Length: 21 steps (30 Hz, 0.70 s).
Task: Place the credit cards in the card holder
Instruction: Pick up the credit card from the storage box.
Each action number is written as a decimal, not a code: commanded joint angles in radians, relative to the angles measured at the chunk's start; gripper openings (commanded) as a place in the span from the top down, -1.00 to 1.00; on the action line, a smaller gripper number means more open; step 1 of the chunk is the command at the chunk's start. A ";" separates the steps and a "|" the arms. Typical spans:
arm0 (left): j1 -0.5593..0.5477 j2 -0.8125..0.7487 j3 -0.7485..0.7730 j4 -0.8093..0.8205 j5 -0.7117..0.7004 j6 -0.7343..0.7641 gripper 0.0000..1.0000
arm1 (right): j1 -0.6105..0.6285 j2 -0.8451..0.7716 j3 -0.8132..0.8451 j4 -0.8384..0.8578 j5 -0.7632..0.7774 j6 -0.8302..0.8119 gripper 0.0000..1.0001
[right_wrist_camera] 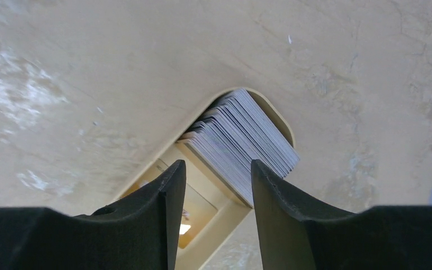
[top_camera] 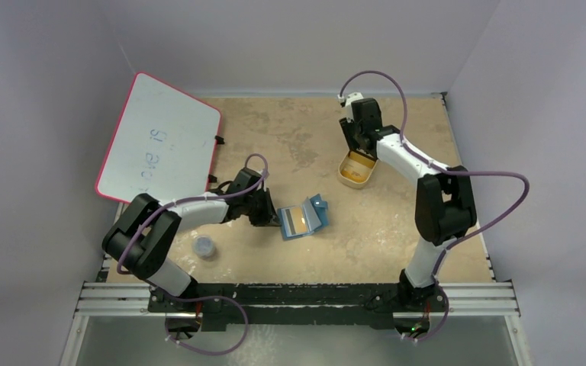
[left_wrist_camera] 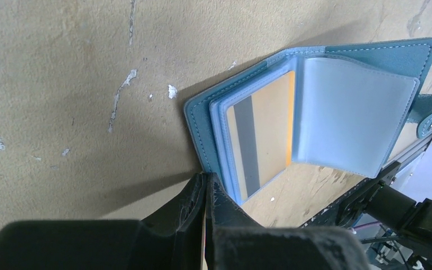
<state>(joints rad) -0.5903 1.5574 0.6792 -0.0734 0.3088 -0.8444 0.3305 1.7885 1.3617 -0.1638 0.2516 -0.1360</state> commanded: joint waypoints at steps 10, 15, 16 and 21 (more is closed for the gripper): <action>-0.003 -0.023 0.082 -0.023 0.071 0.032 1.00 | -0.037 0.048 0.005 0.002 0.052 -0.236 -0.06; -0.002 -0.044 0.100 -0.089 0.054 0.055 1.00 | -0.045 0.045 0.020 -0.048 0.008 -0.251 -0.15; -0.003 -0.056 0.098 -0.095 0.051 0.056 1.00 | -0.044 0.044 0.020 -0.052 0.005 -0.251 -0.17; -0.003 -0.081 0.089 -0.094 0.041 0.050 1.00 | -0.044 0.026 -0.010 -0.030 0.030 -0.274 -0.19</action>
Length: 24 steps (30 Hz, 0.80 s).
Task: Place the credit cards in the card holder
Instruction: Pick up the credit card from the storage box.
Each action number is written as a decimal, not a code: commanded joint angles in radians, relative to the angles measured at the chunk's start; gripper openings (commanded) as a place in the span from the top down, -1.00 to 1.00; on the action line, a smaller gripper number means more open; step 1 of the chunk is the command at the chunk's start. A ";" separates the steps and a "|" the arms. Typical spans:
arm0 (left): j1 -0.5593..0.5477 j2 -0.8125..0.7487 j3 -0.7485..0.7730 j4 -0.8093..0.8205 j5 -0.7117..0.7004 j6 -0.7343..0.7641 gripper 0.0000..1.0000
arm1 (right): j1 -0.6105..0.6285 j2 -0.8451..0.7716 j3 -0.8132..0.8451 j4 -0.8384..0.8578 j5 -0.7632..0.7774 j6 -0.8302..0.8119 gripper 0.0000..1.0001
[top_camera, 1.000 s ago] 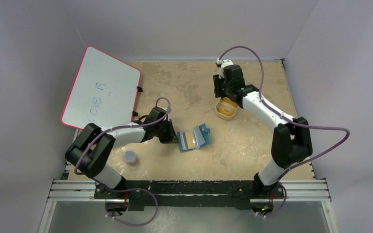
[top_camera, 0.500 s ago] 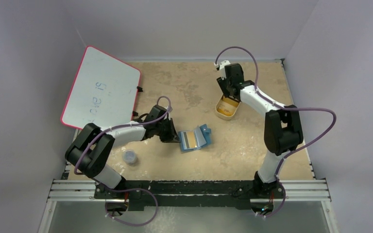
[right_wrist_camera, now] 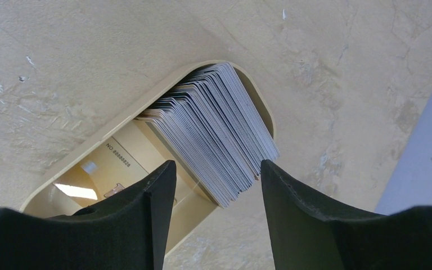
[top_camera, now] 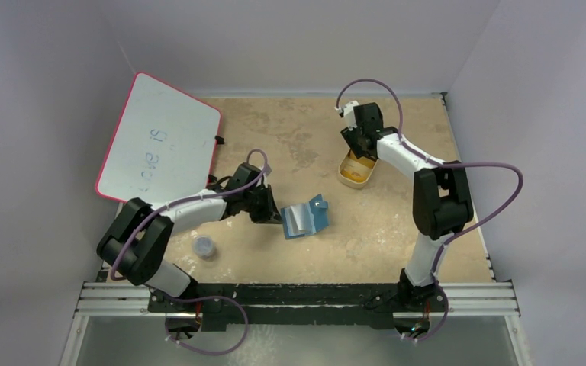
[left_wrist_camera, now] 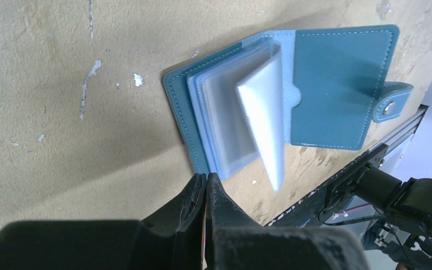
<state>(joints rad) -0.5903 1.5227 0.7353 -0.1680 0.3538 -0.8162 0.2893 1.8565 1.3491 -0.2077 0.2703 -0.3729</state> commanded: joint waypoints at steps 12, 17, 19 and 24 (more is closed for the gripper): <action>-0.003 -0.056 -0.013 0.061 0.016 -0.018 1.00 | 0.006 0.007 0.017 0.000 0.023 -0.064 -0.21; -0.003 -0.052 -0.029 0.082 0.019 -0.029 1.00 | 0.009 0.009 0.002 0.006 0.017 -0.074 -0.21; -0.003 -0.053 -0.033 0.087 0.019 -0.034 1.00 | 0.011 0.015 0.003 0.008 0.021 -0.075 -0.21; -0.003 -0.054 -0.034 0.103 0.018 -0.050 0.99 | 0.012 0.031 0.002 0.000 0.010 -0.082 -0.21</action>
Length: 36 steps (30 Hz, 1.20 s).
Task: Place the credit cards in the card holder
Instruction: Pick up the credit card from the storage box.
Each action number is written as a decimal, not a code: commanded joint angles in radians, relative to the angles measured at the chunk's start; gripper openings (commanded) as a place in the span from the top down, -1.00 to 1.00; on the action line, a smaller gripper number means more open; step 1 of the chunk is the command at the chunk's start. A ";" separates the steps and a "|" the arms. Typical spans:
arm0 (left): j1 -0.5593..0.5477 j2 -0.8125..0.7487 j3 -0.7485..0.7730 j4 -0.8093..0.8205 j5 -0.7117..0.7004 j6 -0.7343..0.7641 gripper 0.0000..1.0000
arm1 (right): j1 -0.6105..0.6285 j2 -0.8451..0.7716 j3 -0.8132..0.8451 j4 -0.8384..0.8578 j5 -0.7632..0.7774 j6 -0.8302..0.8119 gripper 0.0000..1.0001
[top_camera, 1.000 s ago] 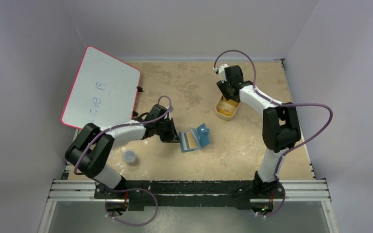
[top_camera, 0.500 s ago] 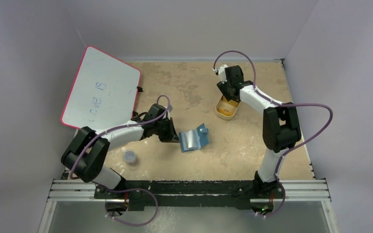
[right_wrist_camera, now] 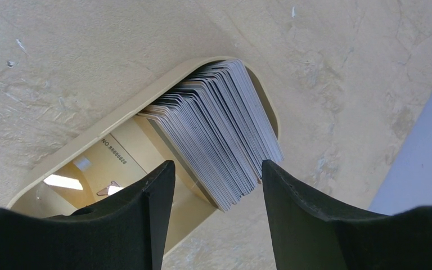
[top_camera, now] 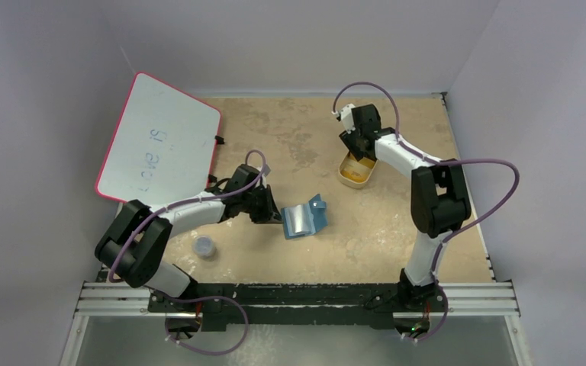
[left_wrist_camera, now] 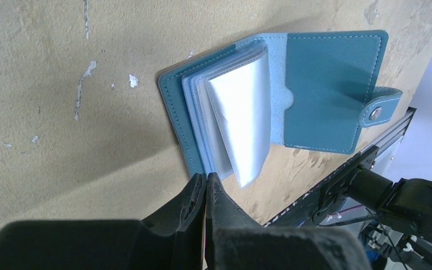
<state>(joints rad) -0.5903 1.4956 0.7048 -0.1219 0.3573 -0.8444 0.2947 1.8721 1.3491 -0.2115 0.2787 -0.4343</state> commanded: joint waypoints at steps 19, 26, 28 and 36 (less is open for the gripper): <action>-0.003 -0.036 -0.030 0.099 -0.004 -0.059 0.71 | 0.015 0.049 -0.010 0.047 0.116 -0.037 -0.15; -0.003 -0.034 -0.042 0.117 -0.008 -0.067 0.71 | 0.014 0.021 -0.009 0.059 0.157 -0.044 0.03; -0.003 -0.030 -0.044 0.118 -0.008 -0.067 0.71 | 0.015 0.010 -0.008 0.058 0.161 -0.044 0.07; -0.003 -0.028 -0.053 0.119 -0.008 -0.063 0.71 | 0.015 0.005 0.030 0.008 0.188 -0.017 0.20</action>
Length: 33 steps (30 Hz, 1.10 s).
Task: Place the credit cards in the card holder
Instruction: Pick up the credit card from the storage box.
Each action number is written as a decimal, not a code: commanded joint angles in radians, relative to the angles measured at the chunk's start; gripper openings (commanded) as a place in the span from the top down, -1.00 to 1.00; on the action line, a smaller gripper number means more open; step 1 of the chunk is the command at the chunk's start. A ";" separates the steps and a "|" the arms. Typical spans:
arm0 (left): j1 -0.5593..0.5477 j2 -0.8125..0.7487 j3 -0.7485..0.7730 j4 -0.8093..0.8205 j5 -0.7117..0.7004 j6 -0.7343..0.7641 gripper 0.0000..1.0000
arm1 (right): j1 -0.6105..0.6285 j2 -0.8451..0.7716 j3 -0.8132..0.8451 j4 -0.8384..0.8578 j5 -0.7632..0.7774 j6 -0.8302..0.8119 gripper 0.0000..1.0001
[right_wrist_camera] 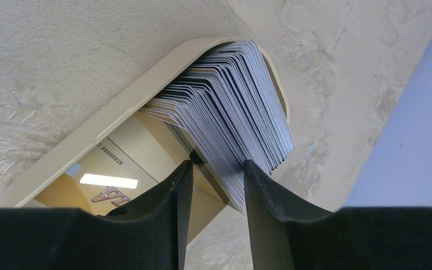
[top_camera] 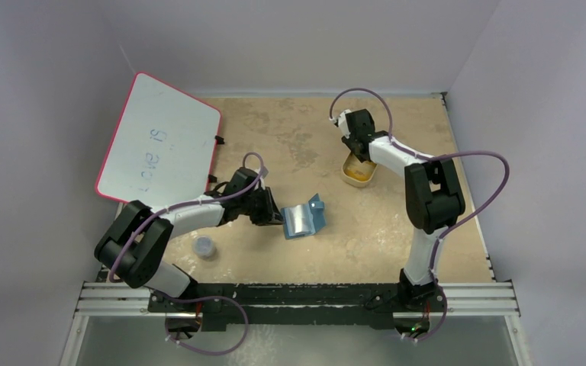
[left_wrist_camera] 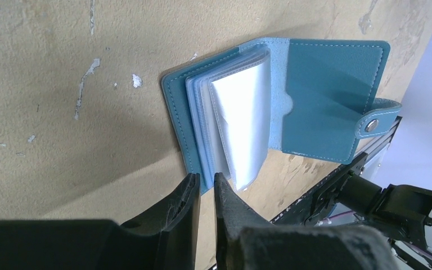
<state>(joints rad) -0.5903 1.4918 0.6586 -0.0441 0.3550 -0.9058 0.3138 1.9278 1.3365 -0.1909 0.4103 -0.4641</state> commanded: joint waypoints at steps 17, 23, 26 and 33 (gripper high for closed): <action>-0.004 -0.043 -0.019 0.051 -0.014 -0.031 0.71 | -0.004 -0.084 0.079 -0.046 0.078 0.018 0.52; -0.003 -0.053 -0.018 0.038 -0.003 -0.030 0.71 | 0.008 -0.100 0.097 -0.083 0.064 0.032 0.71; -0.003 -0.071 -0.007 0.032 -0.001 -0.038 0.70 | 0.030 -0.107 0.136 -0.164 0.031 0.067 0.88; -0.003 -0.220 0.013 -0.001 -0.091 -0.086 0.43 | 0.178 -0.185 0.259 -0.401 -0.163 0.229 1.00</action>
<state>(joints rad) -0.5903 1.3865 0.6247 -0.0643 0.3199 -0.9524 0.3885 1.8610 1.4982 -0.4385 0.3954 -0.3580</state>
